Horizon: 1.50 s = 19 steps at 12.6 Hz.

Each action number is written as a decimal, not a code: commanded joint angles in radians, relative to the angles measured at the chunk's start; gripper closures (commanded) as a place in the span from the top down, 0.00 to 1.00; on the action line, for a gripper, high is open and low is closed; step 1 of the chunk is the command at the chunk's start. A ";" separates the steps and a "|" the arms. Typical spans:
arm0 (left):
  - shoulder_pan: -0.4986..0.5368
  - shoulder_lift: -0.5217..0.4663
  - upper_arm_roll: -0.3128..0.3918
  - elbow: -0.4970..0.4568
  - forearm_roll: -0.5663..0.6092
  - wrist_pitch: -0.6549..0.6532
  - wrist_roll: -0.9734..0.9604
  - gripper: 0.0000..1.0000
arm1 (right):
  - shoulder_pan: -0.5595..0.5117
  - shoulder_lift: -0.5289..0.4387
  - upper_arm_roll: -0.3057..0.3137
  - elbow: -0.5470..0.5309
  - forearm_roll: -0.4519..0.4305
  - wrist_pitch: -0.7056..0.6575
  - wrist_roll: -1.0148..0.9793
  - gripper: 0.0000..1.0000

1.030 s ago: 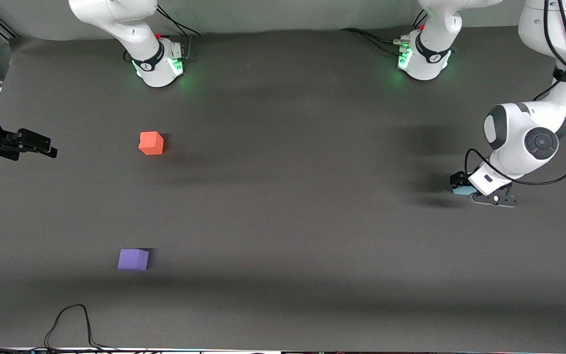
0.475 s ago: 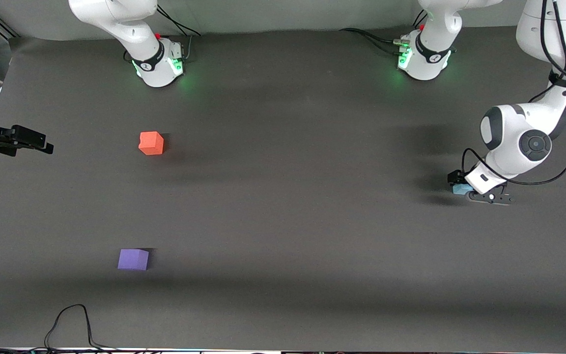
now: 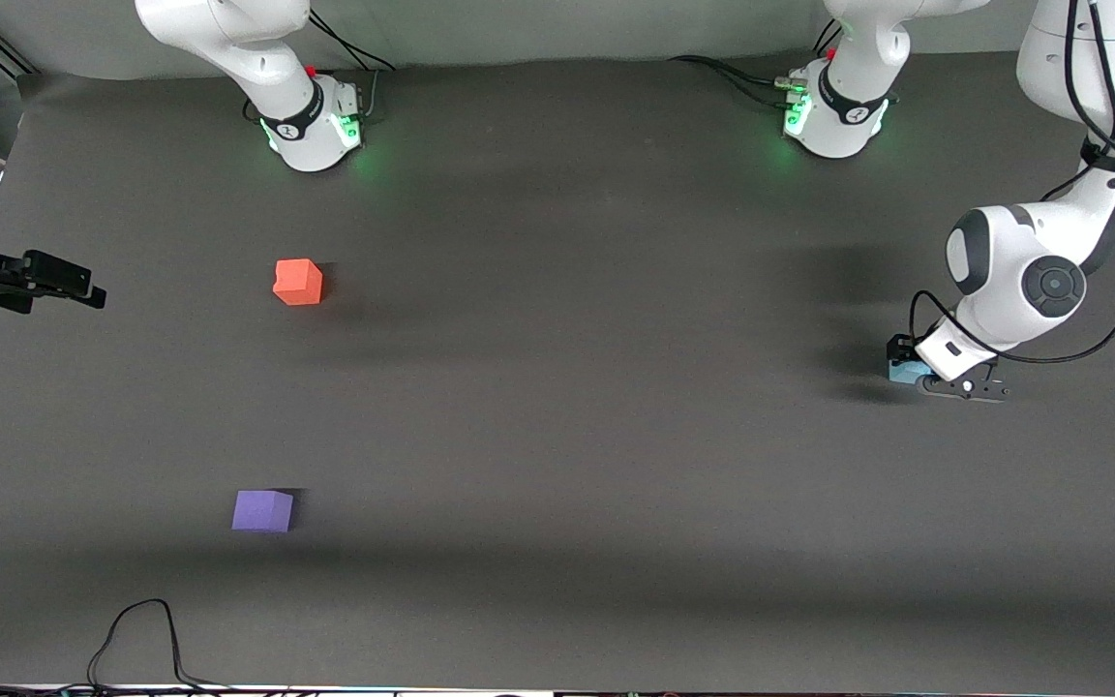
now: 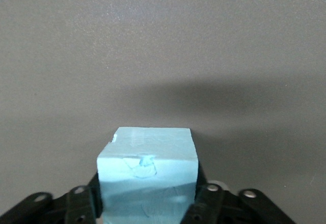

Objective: Place blue block between orange and purple blocks
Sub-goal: 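Lift the blue cube with the left gripper and carry it toward the table middle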

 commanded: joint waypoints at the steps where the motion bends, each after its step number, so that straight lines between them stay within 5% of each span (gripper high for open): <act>1: 0.001 -0.011 0.002 0.016 0.015 -0.046 0.005 0.40 | 0.001 0.030 0.002 0.052 0.064 0.011 0.007 1.00; 3: 0.001 -0.018 0.002 0.140 0.015 -0.200 0.005 0.40 | 0.004 0.030 0.002 0.062 0.061 0.012 0.006 1.00; 6: -0.008 -0.028 -0.001 0.437 0.005 -0.605 -0.007 0.40 | 0.001 0.027 0.002 0.054 0.029 0.012 -0.002 1.00; 10: -0.083 -0.023 -0.024 0.714 -0.039 -0.891 -0.178 0.41 | 0.006 0.030 0.002 0.056 -0.014 0.011 -0.008 1.00; 15: -0.332 0.016 -0.072 0.875 -0.127 -0.934 -0.699 0.40 | 0.023 0.049 0.022 0.053 -0.015 -0.005 -0.005 0.93; 19: -0.590 0.211 -0.076 1.067 -0.110 -0.841 -1.061 0.39 | 0.021 0.033 0.010 0.046 -0.014 -0.025 -0.005 1.00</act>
